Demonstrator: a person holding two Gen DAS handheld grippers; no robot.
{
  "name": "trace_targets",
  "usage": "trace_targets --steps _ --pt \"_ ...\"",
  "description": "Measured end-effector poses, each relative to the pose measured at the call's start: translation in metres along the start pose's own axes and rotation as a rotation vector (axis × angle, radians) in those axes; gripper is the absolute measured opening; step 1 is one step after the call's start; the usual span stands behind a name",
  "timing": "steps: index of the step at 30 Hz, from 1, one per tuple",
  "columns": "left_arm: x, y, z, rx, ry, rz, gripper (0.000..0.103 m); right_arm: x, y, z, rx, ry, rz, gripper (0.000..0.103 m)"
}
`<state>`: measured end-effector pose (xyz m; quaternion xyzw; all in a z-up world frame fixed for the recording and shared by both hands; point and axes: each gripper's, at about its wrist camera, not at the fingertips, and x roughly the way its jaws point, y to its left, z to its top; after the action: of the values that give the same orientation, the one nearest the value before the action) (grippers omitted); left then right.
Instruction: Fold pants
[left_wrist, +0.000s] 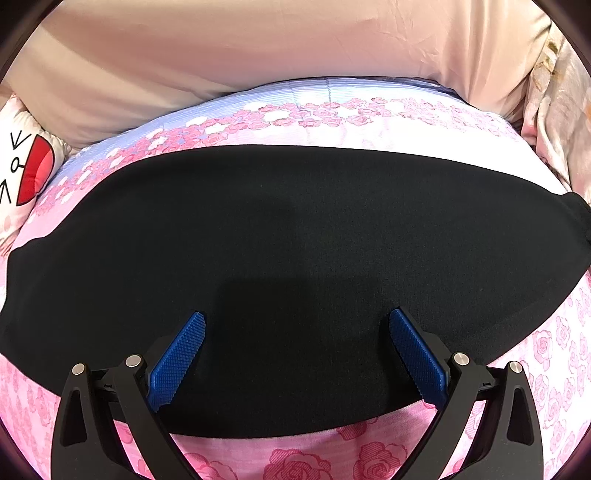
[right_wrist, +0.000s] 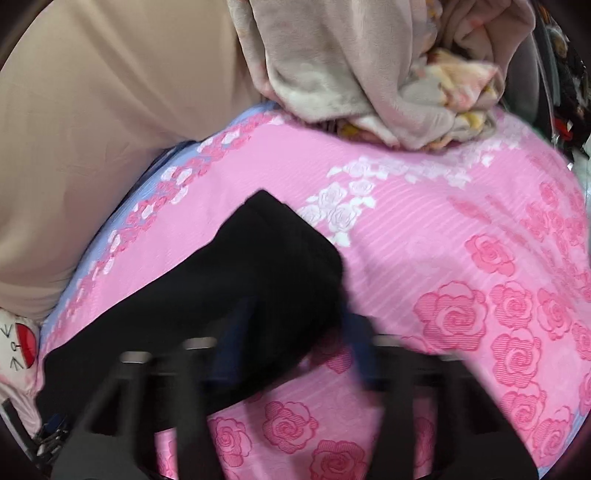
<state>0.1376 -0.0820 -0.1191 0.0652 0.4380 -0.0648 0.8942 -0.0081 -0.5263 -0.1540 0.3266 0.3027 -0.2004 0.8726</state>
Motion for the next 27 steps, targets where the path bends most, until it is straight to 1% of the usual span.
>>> trace_targets --steps 1,3,5,7,9,11,12,14,16,20,27 --pt "-0.002 -0.001 0.0 0.005 -0.005 0.007 0.098 0.0 0.001 0.0 0.003 0.0 -0.007 0.016" --pt "-0.007 -0.002 0.001 0.026 -0.015 0.012 0.097 -0.006 0.013 -0.001 -0.039 -0.026 -0.033 0.015" --pt "-0.019 -0.001 0.003 0.051 -0.052 0.024 0.097 -0.019 0.025 0.001 -0.046 -0.061 -0.013 0.015" --pt "-0.033 0.006 0.005 0.045 -0.097 0.048 0.097 -0.032 0.037 0.004 -0.054 -0.092 0.015 0.015" --pt "-0.042 0.021 0.008 0.019 -0.113 0.05 0.097 -0.046 0.055 0.007 -0.078 -0.121 0.044 0.015" --pt "-0.048 0.042 0.01 -0.031 -0.114 0.054 0.097 -0.053 0.075 0.007 -0.111 -0.132 0.077 0.015" --pt "-0.051 0.056 0.009 -0.062 -0.114 0.06 0.097 -0.056 0.092 0.005 -0.139 -0.137 0.095 0.015" --pt "-0.053 0.075 0.007 -0.097 -0.109 0.071 0.097 -0.062 0.118 0.003 -0.178 -0.137 0.129 0.015" --pt "-0.054 0.095 0.003 -0.133 -0.095 0.101 0.097 -0.066 0.15 -0.002 -0.228 -0.136 0.162 0.015" --pt "-0.054 0.129 -0.007 -0.182 -0.075 0.131 0.097 -0.063 0.213 -0.016 -0.319 -0.111 0.214 0.015" --pt "-0.057 0.181 -0.029 -0.239 -0.062 0.177 0.097 -0.052 0.296 -0.046 -0.438 -0.058 0.268 0.015"
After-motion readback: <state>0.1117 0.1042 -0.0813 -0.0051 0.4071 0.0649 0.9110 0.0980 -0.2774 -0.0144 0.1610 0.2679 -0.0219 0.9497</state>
